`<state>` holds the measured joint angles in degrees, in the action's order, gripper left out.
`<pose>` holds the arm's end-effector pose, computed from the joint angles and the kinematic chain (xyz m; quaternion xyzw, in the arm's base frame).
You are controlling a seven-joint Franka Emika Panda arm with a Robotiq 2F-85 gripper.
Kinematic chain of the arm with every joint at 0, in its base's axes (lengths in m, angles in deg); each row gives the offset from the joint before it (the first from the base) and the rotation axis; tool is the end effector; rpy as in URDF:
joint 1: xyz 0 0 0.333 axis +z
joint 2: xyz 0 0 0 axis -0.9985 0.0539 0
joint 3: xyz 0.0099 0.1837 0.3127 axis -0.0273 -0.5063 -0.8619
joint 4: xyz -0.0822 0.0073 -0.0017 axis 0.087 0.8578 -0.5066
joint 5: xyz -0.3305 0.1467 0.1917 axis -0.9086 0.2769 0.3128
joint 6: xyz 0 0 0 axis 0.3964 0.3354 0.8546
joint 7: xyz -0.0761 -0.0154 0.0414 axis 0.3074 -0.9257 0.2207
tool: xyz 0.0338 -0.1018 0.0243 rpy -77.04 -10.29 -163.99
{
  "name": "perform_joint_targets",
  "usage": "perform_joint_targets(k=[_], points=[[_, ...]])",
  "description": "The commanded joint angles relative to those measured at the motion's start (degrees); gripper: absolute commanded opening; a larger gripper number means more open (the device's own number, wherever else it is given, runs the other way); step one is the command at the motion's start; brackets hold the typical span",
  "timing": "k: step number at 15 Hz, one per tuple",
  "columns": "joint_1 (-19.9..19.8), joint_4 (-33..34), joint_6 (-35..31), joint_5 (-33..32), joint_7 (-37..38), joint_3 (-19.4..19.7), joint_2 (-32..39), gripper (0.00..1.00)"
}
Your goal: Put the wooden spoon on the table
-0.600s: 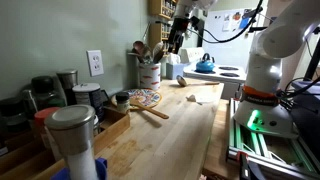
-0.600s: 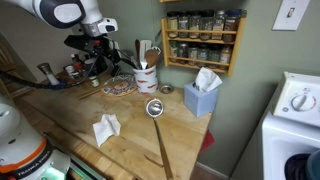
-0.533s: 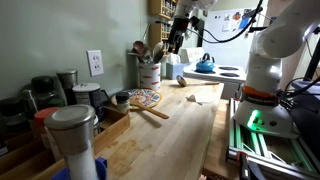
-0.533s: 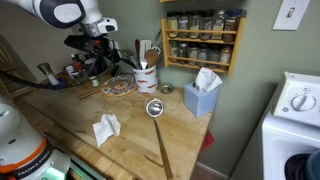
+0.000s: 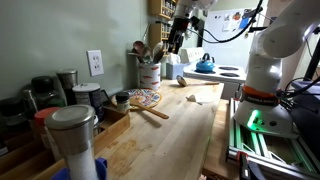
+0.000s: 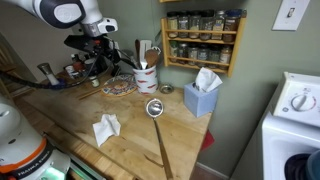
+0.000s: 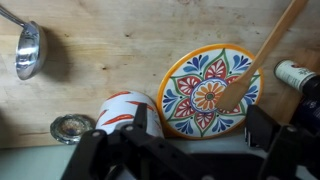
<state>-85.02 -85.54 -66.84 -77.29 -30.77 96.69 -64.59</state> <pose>0.3604 -0.0435 0.4643 -0.9920 -0.0251 -0.0980 0.0751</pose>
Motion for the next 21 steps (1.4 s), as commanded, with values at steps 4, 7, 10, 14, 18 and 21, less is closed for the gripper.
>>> perform_joint_targets(k=[4, 7, 10, 14, 18, 21], points=[[-0.55, 0.12, 0.21, 0.36, -0.27, -0.52, 0.04, 1.0], [-0.55, 0.12, 0.21, 0.36, -0.27, -0.52, 0.04, 1.0], [-0.55, 0.12, 0.21, 0.36, -0.27, -0.52, 0.04, 1.0], [-0.55, 0.12, 0.21, 0.36, -0.27, -0.52, 0.04, 1.0], [0.22, -1.39, -0.56, 0.85, 3.44, -3.46, -0.13, 1.0], [2.66, -3.5, -0.86, 1.48, 8.74, -9.28, 1.37, 1.0]])
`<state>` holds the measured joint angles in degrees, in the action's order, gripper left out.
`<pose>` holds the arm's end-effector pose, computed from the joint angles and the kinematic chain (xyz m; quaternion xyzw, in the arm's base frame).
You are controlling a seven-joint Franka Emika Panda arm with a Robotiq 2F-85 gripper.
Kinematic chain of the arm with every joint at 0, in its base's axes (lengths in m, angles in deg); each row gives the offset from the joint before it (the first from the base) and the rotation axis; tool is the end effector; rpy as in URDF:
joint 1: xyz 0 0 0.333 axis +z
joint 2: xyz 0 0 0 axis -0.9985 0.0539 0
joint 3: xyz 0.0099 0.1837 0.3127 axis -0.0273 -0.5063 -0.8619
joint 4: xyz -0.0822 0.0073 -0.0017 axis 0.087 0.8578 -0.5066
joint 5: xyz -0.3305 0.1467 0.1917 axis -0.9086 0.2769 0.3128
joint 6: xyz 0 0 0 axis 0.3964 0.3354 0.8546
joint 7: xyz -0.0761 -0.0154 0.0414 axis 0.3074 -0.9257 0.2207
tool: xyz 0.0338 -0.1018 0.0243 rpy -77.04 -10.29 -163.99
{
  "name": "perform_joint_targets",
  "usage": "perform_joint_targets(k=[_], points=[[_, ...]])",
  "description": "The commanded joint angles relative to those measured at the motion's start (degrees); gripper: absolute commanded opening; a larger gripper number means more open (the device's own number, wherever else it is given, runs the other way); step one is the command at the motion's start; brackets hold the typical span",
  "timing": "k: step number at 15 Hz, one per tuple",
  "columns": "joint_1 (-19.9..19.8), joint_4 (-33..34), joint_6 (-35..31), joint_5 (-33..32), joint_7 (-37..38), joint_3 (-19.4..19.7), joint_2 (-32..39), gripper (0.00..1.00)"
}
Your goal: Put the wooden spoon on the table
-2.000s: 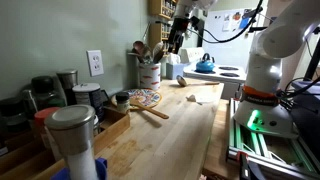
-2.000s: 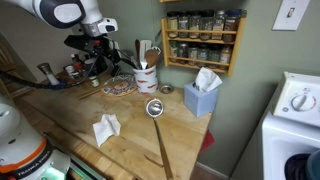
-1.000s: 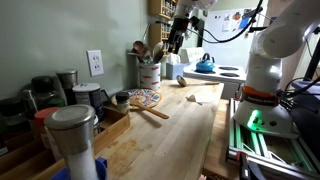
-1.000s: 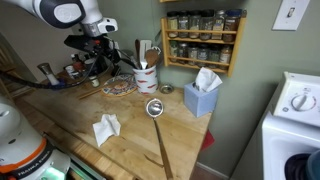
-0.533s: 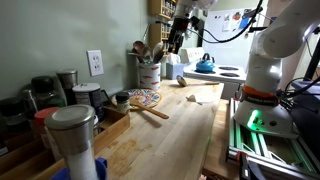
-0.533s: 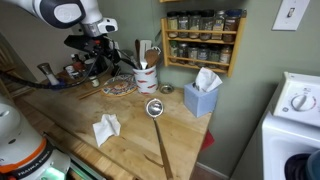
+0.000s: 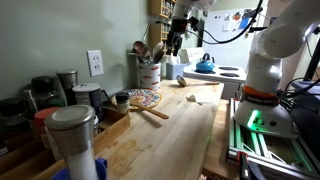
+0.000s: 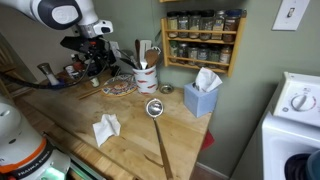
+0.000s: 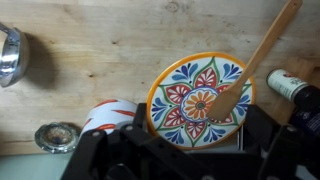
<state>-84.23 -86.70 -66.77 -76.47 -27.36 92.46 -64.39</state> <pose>0.3582 -0.0099 0.4547 -0.9939 -0.0304 -0.0816 0.0675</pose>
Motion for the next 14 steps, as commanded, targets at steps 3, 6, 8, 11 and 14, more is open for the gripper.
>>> perform_joint_targets(k=[3, 6, 8, 11, 14], points=[[4.95, -3.16, -2.23, 2.41, 13.79, -11.62, 4.51, 1.0], [7.54, -1.4, -6.02, 5.01, 23.04, -17.01, 9.44, 1.0], [8.55, 0.08, -8.79, 5.44, 29.2, -20.44, 13.36, 1.0], [9.97, 2.22, -9.53, 4.83, 32.18, -22.78, 17.91, 1.0], [10.1, 1.42, -9.24, 3.92, 31.86, -22.46, 16.6, 1.0]])
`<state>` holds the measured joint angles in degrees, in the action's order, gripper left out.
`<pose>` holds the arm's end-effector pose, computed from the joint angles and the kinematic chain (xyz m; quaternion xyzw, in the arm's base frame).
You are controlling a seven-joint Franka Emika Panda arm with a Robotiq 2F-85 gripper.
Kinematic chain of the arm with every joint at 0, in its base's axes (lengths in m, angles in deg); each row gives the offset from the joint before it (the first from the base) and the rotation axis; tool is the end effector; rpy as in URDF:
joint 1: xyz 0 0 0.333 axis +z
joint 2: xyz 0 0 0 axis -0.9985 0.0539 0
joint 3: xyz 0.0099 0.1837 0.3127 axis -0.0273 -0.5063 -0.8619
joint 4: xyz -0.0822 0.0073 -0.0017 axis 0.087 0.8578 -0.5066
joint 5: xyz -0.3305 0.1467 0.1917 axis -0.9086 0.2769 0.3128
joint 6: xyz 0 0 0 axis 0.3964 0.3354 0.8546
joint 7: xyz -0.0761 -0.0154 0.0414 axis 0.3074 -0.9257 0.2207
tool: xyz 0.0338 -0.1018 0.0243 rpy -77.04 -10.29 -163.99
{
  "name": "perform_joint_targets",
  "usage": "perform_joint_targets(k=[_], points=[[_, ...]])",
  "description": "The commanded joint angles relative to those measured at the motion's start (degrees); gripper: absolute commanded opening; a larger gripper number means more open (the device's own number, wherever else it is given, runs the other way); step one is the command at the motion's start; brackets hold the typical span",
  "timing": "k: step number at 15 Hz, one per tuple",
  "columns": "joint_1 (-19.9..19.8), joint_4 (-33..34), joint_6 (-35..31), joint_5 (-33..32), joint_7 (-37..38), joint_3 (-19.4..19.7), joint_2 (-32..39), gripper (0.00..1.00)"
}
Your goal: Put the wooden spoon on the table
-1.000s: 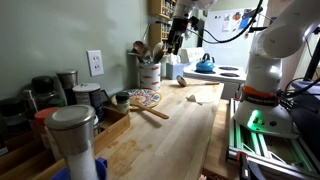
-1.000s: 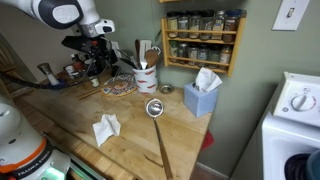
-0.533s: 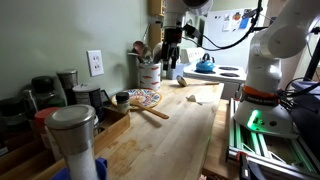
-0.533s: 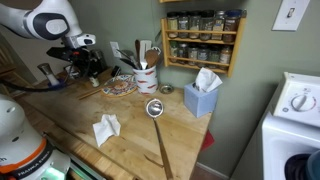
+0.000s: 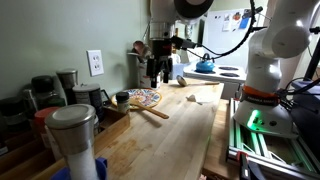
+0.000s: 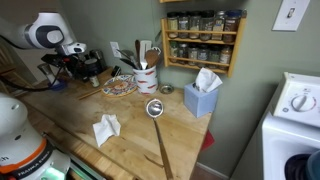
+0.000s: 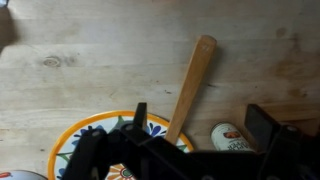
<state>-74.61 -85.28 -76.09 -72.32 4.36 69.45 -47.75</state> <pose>0.3498 0.2052 0.3654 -0.9995 0.0093 -0.0104 0.0280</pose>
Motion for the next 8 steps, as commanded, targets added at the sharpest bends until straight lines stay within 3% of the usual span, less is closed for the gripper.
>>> perform_joint_targets(k=[1, 8], points=[[0.51, 0.41, 0.07, -0.23, 0.13, 0.58, 0.59, 1.0], [0.41, 2.82, -1.54, 0.07, 0.18, 0.56, 5.72, 1.0]])
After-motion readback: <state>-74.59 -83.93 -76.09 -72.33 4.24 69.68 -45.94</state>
